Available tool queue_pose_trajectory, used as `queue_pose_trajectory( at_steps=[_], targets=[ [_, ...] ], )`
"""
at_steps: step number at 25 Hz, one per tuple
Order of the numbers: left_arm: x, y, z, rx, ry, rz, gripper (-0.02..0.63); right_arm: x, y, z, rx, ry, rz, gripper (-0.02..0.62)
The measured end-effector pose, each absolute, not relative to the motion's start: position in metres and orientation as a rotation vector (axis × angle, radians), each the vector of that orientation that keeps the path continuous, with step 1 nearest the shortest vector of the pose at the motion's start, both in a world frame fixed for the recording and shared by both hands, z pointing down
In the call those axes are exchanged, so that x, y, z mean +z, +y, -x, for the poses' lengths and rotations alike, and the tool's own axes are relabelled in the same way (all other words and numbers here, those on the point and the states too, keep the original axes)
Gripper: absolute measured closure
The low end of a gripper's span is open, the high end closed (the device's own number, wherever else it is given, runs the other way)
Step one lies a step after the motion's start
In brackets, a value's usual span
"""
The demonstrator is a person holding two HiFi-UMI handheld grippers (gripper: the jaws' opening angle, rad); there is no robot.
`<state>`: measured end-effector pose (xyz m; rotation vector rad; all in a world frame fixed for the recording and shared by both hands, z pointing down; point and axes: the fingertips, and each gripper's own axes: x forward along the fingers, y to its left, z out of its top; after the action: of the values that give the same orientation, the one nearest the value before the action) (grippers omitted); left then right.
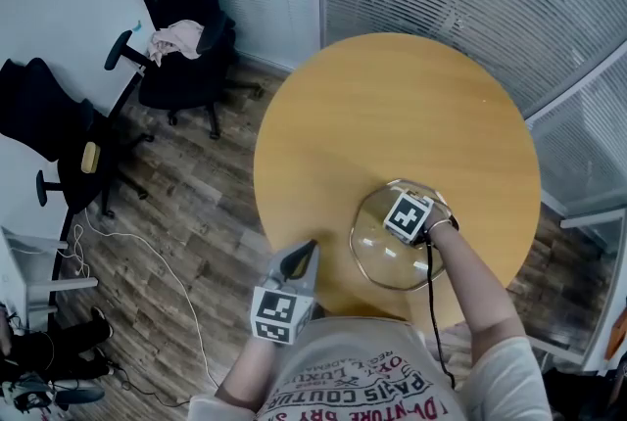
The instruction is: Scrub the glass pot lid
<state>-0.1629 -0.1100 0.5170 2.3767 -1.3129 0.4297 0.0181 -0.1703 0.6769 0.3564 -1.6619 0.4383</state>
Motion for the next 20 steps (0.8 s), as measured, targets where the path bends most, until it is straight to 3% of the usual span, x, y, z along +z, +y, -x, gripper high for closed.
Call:
queue_pose_trajectory(
  at_steps=[20],
  targets=[
    [0.520, -0.114, 0.146, 0.452, -1.266, -2.402, 0.598, 0.676, -0.104, 0.022, 0.145, -1.717, -0.014, 0.528]
  ],
)
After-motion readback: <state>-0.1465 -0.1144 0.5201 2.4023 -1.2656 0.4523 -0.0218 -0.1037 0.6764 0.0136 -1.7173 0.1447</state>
